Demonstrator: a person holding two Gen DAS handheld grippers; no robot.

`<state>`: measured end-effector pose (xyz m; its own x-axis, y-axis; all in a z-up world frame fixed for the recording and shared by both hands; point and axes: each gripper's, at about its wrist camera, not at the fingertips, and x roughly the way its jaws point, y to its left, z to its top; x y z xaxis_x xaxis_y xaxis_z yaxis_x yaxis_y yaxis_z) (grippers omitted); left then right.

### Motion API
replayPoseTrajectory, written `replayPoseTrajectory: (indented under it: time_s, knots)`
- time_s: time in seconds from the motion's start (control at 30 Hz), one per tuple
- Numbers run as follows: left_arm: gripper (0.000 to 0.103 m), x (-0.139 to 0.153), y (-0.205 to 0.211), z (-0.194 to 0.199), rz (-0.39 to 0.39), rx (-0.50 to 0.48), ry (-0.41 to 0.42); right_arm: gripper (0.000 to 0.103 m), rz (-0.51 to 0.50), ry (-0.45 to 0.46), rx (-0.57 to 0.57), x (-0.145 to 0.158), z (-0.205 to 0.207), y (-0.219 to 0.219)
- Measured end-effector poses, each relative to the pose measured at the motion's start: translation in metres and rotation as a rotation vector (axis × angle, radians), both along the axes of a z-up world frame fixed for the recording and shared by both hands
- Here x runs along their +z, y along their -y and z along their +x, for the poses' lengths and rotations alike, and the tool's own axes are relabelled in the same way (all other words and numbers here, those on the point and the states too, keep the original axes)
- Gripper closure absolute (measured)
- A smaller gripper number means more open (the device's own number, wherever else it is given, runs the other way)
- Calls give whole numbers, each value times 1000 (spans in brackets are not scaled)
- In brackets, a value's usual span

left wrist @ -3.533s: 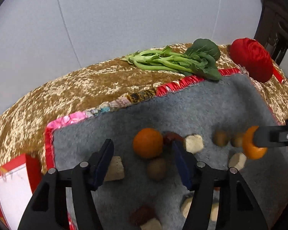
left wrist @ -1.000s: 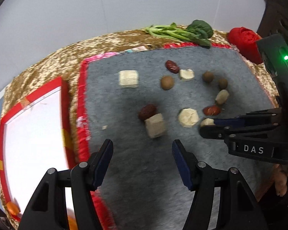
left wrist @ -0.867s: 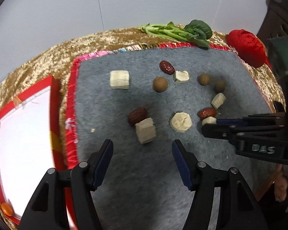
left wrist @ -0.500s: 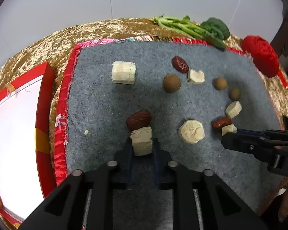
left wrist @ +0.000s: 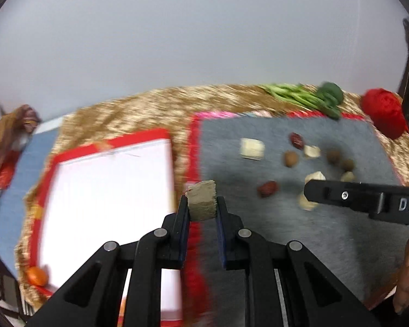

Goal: Organize fruits
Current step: 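Carry both beige pieces over the white tray and open both tools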

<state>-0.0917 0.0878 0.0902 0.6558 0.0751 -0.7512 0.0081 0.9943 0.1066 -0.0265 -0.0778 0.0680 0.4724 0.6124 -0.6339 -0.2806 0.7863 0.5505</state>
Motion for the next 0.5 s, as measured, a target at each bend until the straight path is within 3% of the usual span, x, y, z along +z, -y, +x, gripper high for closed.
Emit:
replayPoseTrajectory:
  time_s: [0.27, 0.5]
  knots:
    - [87, 23, -50, -14, 43, 138, 103, 77, 23, 112, 121, 13, -9, -69]
    - [87, 21, -76, -18, 59, 193, 95, 77, -10, 160, 192, 10, -17, -112]
